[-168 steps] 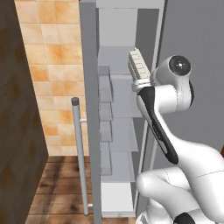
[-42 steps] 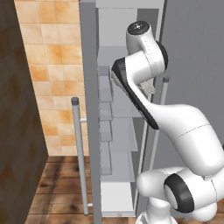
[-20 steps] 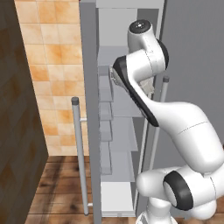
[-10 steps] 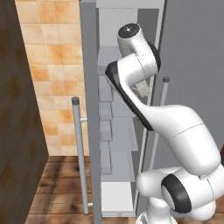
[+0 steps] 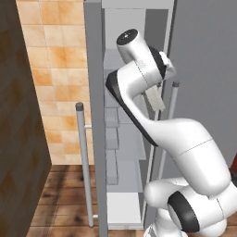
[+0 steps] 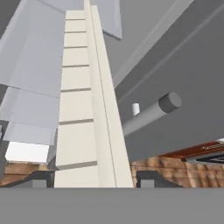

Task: The ice cube tray has been filled with water. Take the tray and place it in the freezer to make ice. Close the freezer door after placing the tray.

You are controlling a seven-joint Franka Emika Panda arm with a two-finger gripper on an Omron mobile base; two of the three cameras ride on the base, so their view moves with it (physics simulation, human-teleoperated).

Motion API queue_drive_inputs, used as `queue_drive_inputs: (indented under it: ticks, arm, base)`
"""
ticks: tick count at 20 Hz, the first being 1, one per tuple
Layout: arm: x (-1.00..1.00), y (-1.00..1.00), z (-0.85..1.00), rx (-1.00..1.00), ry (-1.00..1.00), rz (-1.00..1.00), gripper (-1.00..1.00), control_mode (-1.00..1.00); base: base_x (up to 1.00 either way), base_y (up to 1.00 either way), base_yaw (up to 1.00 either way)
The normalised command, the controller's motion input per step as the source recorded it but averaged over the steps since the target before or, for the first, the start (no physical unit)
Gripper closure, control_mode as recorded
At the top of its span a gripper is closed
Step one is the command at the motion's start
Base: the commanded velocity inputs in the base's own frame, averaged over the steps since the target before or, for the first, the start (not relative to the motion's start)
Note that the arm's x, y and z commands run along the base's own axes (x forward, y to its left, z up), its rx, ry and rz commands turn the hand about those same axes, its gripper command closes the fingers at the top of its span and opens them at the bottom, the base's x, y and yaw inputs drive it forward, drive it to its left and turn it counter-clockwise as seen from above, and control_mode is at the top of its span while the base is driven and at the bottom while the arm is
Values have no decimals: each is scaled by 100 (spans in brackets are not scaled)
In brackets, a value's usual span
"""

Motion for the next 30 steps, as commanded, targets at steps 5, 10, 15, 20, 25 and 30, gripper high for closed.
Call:
queue_drive_inputs:
  ticks: [5, 10, 15, 20, 25, 30]
  arm:
    - [11, -1, 0, 12, 0, -21, 100, -100]
    - [12, 1, 10, 9, 0, -4, 100, -100]
    - [0, 2, 14, 1, 0, 0, 100, -100]
    - [4, 0, 1, 0, -8, 0, 100, -100]
    - [19, 1, 0, 0, -15, 0, 100, -100]
    - [25, 3, 2, 0, -6, 2, 100, -100]
  base:
    - [0, 0, 0]
    - [0, 0, 0]
    - [0, 0, 0]
    - [0, 0, 0]
    - [0, 0, 0]
    - [0, 0, 0]
